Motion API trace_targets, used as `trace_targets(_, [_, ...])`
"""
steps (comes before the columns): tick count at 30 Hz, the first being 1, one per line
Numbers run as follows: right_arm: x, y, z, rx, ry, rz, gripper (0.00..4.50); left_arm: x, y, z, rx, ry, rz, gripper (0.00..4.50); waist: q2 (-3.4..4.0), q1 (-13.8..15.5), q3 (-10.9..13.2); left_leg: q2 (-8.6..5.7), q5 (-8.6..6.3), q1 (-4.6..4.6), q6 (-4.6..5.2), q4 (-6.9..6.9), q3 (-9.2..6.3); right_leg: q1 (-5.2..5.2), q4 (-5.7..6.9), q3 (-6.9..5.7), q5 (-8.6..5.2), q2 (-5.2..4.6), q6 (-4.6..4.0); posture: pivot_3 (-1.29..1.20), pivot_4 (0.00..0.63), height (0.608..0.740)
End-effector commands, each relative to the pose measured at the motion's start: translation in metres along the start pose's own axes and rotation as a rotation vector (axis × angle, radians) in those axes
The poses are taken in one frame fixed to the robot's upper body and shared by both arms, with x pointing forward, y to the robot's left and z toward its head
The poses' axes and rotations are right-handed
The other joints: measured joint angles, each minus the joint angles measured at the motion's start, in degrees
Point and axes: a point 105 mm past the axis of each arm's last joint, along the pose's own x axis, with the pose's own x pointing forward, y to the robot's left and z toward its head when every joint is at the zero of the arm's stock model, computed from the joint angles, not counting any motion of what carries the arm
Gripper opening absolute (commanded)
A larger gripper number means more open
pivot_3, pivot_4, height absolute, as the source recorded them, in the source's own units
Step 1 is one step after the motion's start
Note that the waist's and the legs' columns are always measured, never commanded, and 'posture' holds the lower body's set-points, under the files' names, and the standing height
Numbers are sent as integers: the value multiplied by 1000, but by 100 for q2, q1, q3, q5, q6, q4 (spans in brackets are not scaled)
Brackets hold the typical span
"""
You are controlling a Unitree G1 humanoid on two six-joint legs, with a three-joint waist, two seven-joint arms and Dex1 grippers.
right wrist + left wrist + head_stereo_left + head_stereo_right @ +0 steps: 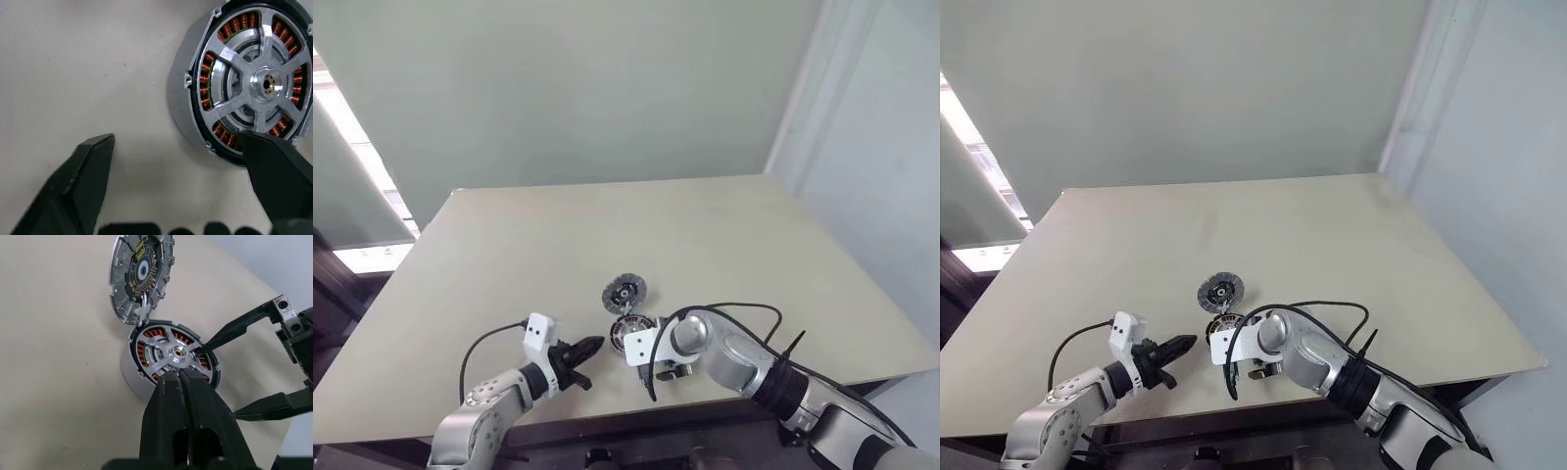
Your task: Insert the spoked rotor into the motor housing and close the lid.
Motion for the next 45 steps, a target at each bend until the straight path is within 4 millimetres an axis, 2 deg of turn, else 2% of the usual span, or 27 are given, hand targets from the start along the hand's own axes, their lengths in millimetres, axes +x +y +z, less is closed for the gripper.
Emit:
trace_targets(1, [-3, -10, 7, -26, -13, -39, 3223, 2, -3, 10, 37, -34, -22, 0, 0, -2, 0, 0, 0, 0, 0, 0, 0, 0, 0, -1, 0, 0, 0, 0, 0, 740])
trace_targets(7, [0, -10, 7, -23, -11, -49, 1014, 2, -1, 9, 37, -33, -23, 0, 0, -6, -2, 1, 0, 3, 0, -2, 0, 0, 1, -1, 0, 0, 0, 0, 0, 740])
trace_targets(9, [1, -11, 7, -20, -11, -54, 443, 2, -1, 8, 37, -33, -24, 0, -1, -14, -3, 3, 0, 8, 0, -4, 0, 4, 1, -1, 0, 1, 0, 0, 0, 740])
trace_targets(11, [1, -12, 7, -18, -12, -59, 120, 2, -1, 8, 36, -32, -23, 0, 3, -14, -2, 3, 0, 7, 0, -4, -1, 2, 2, -2, 0, 1, 0, 0, 0, 740])
trace_targets(21, [-1, -17, 16, 28, -73, -91, 92, 1, 2, 5, 39, -28, -20, 0, 3, -18, -2, 5, 0, 7, -1, 0, -1, 2, 4, -4, 0, 2, 0, 0, 0, 740])
trace_targets(25, [-8, -21, 33, 131, -177, -106, 92, 1, 4, 3, 43, -24, -17, 0, 3, -18, -2, 6, 1, 6, -1, -1, -2, 0, 5, -4, 0, 3, 0, 0, 0, 740])
trace_targets(33, [-22, -14, 51, 328, -263, -48, 92, -5, 15, 5, 54, -26, 12, 0, 5, -14, 0, 4, 0, -23, -1, -6, -6, -27, 4, -6, 1, 1, 2, 0, 0, 740])
trace_targets(38, [-23, -20, 59, 443, -279, -114, 92, -10, 21, 8, 57, -36, 42, 0, 5, -13, -1, 3, 1, -82, -2, 15, -10, -75, 16, -10, 11, 1, 13, 0, 0, 740])
trace_targets(43, [-21, -23, 64, 537, -265, -208, 92, -12, 22, 9, 58, -39, 51, 0, 6, 2, 0, 1, 2, -91, -3, 13, -10, -85, 16, -10, 12, -1, 14, 0, 0, 740])
trace_targets(45, [-21, -18, 71, 617, -293, -184, 92, -12, 22, 9, 58, -41, 53, 0, 5, 2, -1, -1, 1, -91, -3, 13, -10, -85, 16, -10, 12, -2, 14, 0, 0, 740])
